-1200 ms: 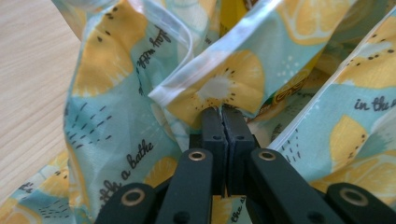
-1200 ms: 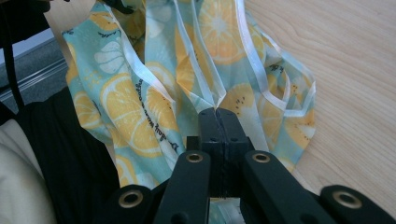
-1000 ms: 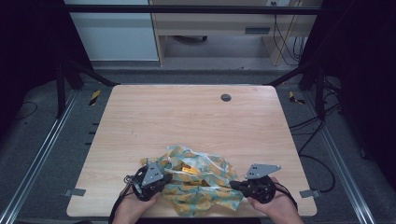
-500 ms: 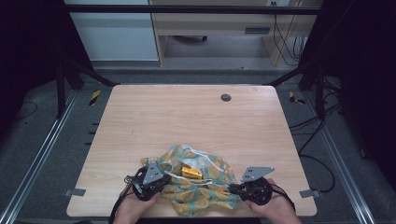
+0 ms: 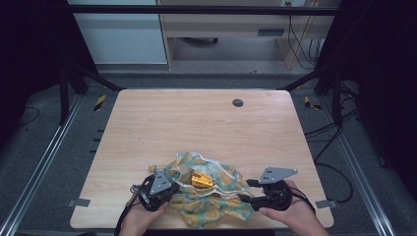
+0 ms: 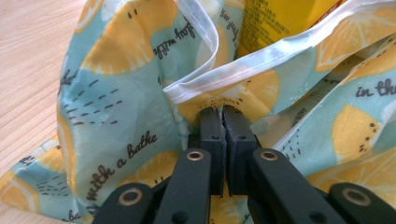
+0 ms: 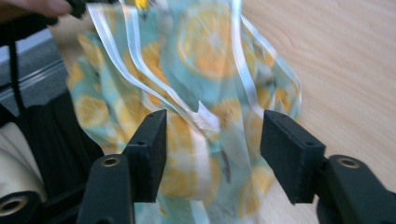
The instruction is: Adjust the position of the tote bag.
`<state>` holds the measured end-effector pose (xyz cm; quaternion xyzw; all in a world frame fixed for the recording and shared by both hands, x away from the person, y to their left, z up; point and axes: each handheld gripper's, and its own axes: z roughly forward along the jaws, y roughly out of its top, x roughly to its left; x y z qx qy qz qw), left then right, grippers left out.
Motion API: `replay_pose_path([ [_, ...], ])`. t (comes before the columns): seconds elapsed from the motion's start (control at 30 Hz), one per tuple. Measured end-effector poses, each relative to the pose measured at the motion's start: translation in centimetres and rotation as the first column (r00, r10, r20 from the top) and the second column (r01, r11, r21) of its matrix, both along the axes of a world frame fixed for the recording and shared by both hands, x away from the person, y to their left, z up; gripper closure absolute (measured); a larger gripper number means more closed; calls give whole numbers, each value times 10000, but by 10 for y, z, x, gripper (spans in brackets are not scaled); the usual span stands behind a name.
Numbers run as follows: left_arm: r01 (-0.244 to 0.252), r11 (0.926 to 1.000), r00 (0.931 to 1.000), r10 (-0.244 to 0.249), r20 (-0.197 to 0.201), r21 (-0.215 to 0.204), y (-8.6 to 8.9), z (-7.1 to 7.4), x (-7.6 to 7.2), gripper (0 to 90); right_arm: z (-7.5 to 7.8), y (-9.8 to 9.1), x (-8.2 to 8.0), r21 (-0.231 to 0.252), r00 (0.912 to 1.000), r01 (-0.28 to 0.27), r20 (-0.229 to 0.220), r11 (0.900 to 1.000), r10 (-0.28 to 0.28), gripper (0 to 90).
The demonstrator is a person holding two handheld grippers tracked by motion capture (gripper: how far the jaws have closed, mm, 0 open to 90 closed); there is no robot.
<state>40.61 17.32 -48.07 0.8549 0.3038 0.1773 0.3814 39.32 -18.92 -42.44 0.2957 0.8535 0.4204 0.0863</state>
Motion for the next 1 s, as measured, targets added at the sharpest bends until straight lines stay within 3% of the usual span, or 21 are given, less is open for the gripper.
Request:
replay_pose_path([
  [0.07,-35,10000,10000,35,33,22,0,0,0,886,12,3,1,135,9998,-172,141,9998,170,390],
  [0.27,-110,9999,9998,110,158,-10,2,2,0,887,28,4,4,249,9992,-210,348,9995,201,389],
  [0.47,-71,9999,9996,69,263,83,1,3,0,888,37,14,24,48,9989,-166,439,9999,163,400],
  [0.5,-72,10000,9995,70,297,64,1,4,-1,888,35,22,34,-75,9992,-240,331,9997,242,394],
  [0.63,-51,10000,9994,50,328,46,2,5,-1,889,27,40,45,-89,9990,-408,158,9991,409,374],
  [0.8,-39,10000,9993,38,369,29,3,6,-1,889,15,54,44,-174,9962,-859,-169,9962,856,311],
  [0.9,-26,10000,9992,24,409,28,3,6,-2,889,1,61,39,-598,9955,-931,-249,9939,918,270],
  [1.0,1,10000,9991,-2,427,35,2,7,-2,889,-5,62,37,-850,9952,-952,-313,9918,928,293],
])
